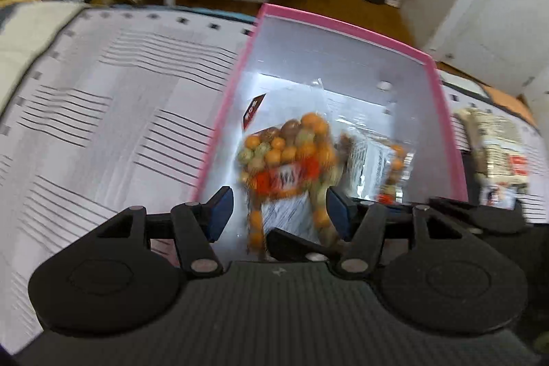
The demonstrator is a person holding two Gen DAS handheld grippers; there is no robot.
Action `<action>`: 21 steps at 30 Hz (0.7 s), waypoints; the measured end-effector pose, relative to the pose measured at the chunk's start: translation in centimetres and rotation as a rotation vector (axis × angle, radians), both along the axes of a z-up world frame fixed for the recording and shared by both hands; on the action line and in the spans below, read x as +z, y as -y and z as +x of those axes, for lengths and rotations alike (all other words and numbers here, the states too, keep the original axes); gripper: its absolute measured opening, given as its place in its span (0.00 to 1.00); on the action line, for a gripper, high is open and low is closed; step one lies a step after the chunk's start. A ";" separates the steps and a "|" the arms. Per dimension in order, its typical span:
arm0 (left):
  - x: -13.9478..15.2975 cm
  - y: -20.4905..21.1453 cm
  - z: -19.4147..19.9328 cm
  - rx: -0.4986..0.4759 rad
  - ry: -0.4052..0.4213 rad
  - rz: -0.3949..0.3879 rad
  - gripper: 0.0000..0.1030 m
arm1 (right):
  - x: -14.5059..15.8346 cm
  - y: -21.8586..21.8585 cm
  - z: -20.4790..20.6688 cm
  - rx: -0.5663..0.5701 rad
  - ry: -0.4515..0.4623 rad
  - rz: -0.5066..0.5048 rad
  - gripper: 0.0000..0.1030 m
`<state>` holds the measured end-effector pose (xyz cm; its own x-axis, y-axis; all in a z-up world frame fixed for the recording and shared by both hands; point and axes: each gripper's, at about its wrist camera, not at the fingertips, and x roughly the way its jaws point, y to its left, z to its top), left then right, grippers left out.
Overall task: Organize snacks
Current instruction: 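Open the left gripper to drop the peanut bag into the box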
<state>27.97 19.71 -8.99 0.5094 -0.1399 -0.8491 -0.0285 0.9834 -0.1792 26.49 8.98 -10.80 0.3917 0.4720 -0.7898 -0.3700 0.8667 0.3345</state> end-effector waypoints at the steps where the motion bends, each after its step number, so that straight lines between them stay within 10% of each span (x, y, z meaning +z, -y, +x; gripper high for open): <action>1: 0.2 0.0 -0.2 0.004 0.004 -0.001 0.56 | 0.4 0.4 -0.2 0.007 0.003 -0.008 0.70; 21: 11.5 7.2 -9.6 -0.167 0.209 -0.039 0.61 | 13.5 18.4 -12.5 -0.055 0.510 -0.186 0.82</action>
<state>18.40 12.51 2.50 0.6400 -0.2670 -0.7205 0.1747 0.9637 -0.2019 13.98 -9.40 2.71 0.7674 0.3104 -0.5610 -0.3975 0.9169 -0.0365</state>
